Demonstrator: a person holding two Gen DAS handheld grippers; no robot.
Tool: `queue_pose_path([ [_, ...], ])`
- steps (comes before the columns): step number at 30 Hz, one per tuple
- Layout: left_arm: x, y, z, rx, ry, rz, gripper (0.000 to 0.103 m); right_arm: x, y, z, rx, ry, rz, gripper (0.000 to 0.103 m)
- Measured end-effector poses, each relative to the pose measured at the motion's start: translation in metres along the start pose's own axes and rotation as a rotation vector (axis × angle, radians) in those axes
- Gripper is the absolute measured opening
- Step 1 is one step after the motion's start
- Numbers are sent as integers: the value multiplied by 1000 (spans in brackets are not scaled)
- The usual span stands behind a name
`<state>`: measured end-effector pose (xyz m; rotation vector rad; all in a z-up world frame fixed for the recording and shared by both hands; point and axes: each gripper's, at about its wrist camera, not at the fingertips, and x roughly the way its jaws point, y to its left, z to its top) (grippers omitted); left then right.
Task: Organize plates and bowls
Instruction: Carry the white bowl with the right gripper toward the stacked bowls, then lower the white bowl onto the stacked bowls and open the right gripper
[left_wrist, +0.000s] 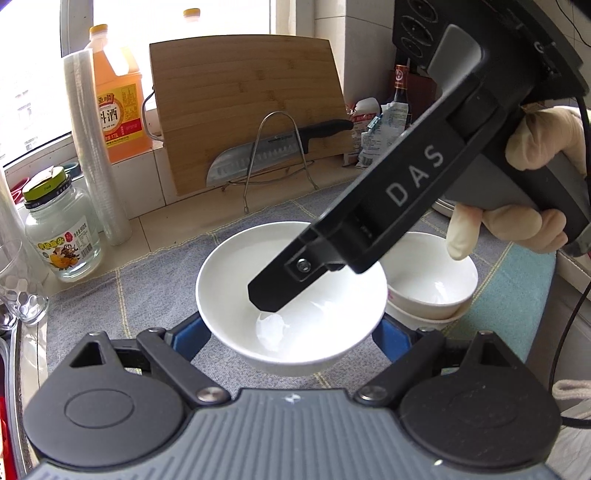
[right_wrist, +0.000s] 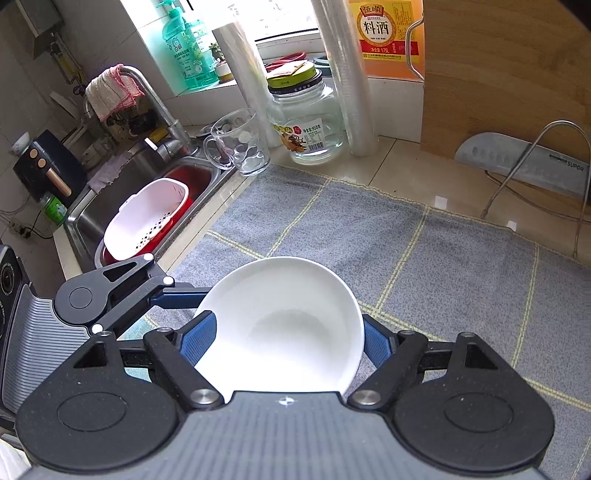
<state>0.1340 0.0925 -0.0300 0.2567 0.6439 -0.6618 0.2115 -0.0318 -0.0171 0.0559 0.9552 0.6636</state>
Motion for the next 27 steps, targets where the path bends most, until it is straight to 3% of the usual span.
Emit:
queue_pose_path([
  [13, 2, -43, 30, 93, -37, -110, 93, -58, -19, -34, 68, -70, -90, 87],
  [27, 38, -81, 44, 141, -27, -216, 93, -94, -55, -68, 173, -118, -193, 87],
])
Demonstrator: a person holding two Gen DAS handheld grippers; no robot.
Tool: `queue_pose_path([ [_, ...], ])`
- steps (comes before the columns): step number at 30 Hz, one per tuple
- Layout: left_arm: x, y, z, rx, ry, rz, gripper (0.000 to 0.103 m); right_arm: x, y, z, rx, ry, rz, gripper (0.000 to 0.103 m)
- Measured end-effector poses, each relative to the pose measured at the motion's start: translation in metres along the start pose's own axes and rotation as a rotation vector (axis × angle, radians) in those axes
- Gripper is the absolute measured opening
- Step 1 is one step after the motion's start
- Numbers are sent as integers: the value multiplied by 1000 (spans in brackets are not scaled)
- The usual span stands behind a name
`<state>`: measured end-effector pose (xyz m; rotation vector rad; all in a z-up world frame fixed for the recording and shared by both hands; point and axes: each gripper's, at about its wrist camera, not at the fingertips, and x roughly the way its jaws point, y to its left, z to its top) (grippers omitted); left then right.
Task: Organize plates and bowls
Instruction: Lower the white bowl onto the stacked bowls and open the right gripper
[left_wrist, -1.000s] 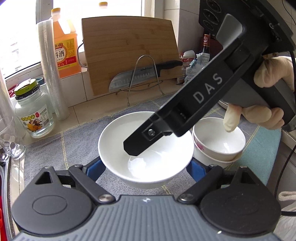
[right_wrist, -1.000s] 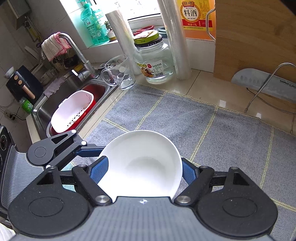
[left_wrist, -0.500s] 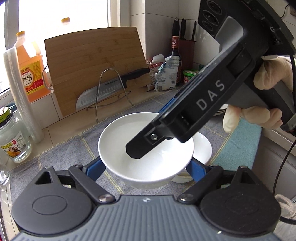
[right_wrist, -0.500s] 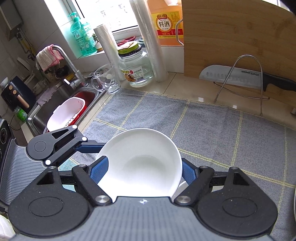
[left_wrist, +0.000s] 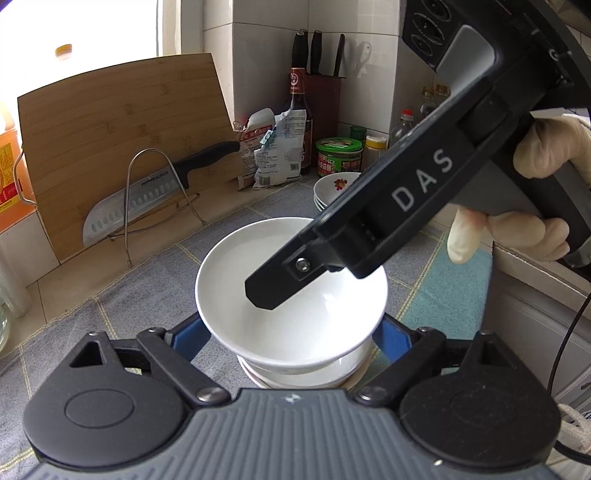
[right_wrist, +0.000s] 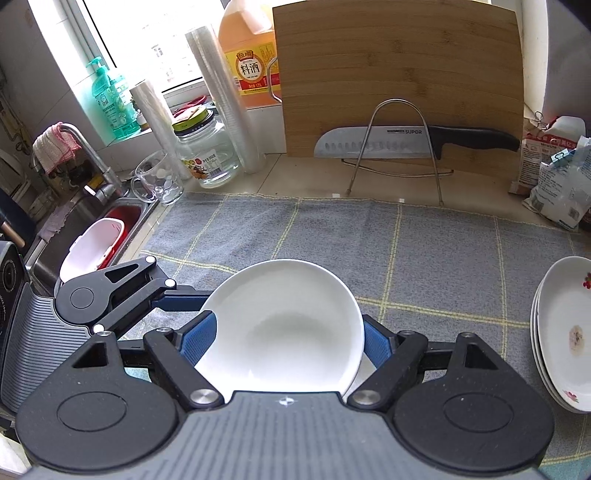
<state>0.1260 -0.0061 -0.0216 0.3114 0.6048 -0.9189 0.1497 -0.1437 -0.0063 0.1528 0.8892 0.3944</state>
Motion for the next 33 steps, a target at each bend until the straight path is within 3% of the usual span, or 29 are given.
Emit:
queue_pose_path([
  [33, 31, -6, -4, -14, 78, -3, 92, 27, -29, -21, 51, 35, 1, 87],
])
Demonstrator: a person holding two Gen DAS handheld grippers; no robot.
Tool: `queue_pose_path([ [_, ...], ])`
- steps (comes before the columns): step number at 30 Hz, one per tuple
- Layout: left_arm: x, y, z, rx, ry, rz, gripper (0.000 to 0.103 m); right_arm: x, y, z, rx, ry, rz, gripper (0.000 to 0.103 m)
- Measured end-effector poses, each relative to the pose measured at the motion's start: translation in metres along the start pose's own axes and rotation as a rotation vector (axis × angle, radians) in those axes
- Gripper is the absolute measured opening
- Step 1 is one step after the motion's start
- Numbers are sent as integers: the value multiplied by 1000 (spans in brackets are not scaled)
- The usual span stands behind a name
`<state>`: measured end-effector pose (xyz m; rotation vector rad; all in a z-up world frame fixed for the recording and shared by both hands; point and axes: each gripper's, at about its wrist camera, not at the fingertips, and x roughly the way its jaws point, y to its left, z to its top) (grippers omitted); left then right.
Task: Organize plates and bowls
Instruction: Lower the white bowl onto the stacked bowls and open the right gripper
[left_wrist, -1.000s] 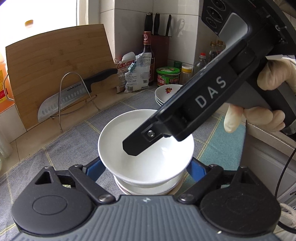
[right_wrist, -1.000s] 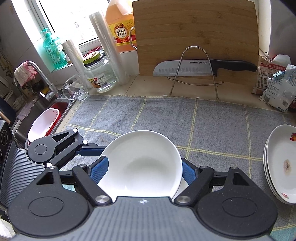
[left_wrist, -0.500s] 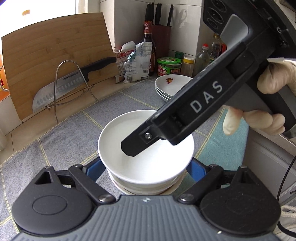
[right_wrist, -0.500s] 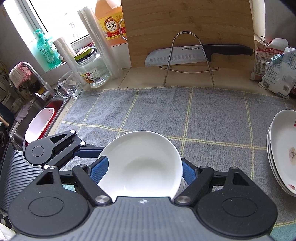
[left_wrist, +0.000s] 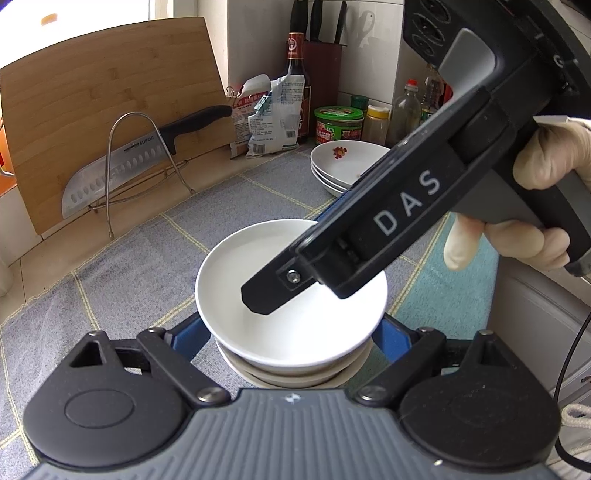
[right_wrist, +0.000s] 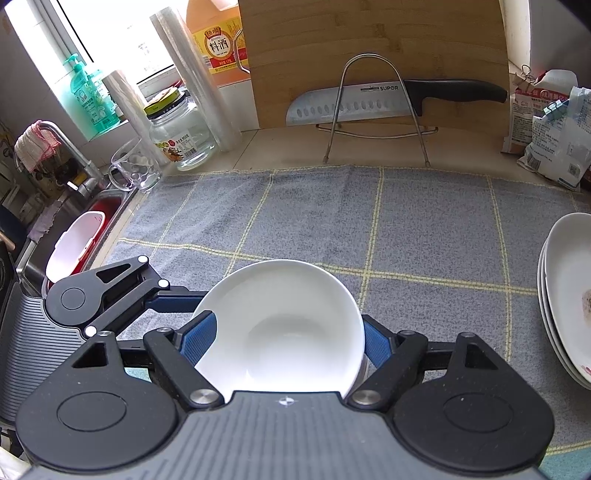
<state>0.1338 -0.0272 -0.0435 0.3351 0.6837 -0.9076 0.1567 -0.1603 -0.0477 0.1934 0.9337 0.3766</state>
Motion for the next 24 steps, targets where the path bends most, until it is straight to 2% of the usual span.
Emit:
queue_pose_path([
  [10, 2, 0, 0, 4, 6, -7, 95, 2, -2, -2, 7, -1, -2, 87],
  [15, -4, 3, -2, 4, -11, -13, 100, -3, -5, -5, 21, -35, 5, 102],
  [24, -17, 2, -18, 22, 0, -38, 100, -12, -4, -23, 5, -82, -28, 103],
])
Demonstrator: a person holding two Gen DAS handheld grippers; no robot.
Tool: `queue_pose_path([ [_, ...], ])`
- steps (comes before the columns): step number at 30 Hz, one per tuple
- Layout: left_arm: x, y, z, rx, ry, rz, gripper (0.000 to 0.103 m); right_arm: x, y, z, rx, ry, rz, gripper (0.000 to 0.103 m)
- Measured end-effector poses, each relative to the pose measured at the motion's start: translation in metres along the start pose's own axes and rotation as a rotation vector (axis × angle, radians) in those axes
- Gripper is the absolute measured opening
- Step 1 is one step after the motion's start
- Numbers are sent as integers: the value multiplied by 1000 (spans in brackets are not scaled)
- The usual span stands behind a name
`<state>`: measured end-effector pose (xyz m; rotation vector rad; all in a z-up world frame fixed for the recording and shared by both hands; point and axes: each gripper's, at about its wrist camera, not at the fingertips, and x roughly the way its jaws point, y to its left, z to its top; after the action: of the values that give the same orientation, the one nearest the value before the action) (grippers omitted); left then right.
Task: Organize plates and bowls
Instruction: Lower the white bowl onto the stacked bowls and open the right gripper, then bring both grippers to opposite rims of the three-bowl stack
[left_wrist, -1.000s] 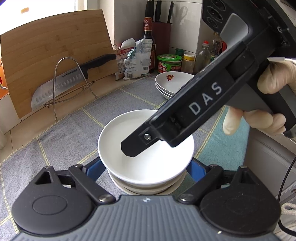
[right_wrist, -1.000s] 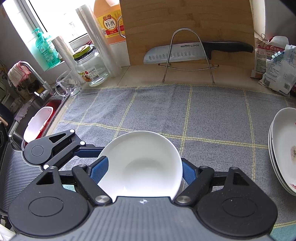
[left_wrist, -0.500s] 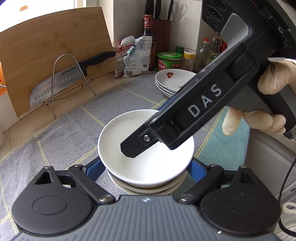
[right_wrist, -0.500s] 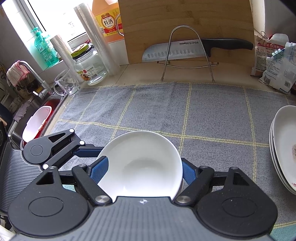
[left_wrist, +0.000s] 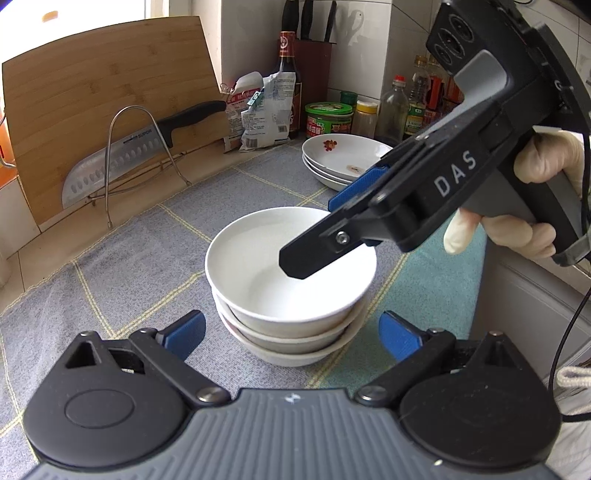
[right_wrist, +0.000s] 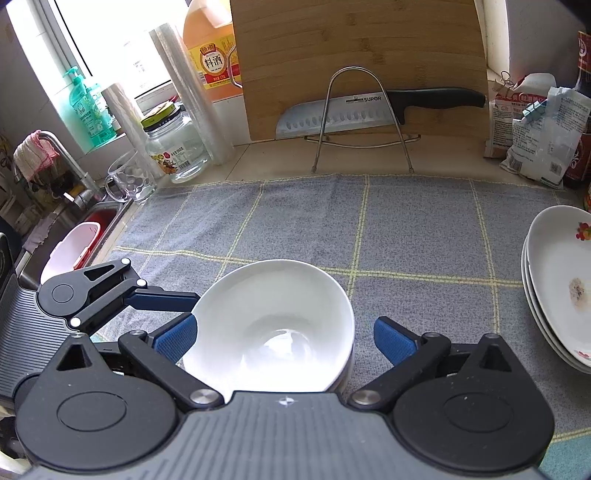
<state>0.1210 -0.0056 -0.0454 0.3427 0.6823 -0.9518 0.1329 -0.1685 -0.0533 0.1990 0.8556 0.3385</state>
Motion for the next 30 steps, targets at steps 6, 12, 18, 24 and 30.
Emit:
queue_pose_path([
  [6, 3, 2, -14, 20, 46, -31, 100, -10, 7, -20, -19, -38, -28, 103],
  [12, 17, 4, -30, 52, 108, -60, 100, -17, 11, -49, -4, -40, -51, 103],
  [18, 37, 6, -39, 32, 152, -24, 100, -4, 2, -72, -66, 22, -140, 103],
  [24, 55, 1, -41, 2, 201, 46, 100, 22, -18, -85, -177, 108, -169, 103],
  [30, 60, -4, -39, -36, 205, 89, 103, 35, -25, -89, -321, 116, -137, 103],
])
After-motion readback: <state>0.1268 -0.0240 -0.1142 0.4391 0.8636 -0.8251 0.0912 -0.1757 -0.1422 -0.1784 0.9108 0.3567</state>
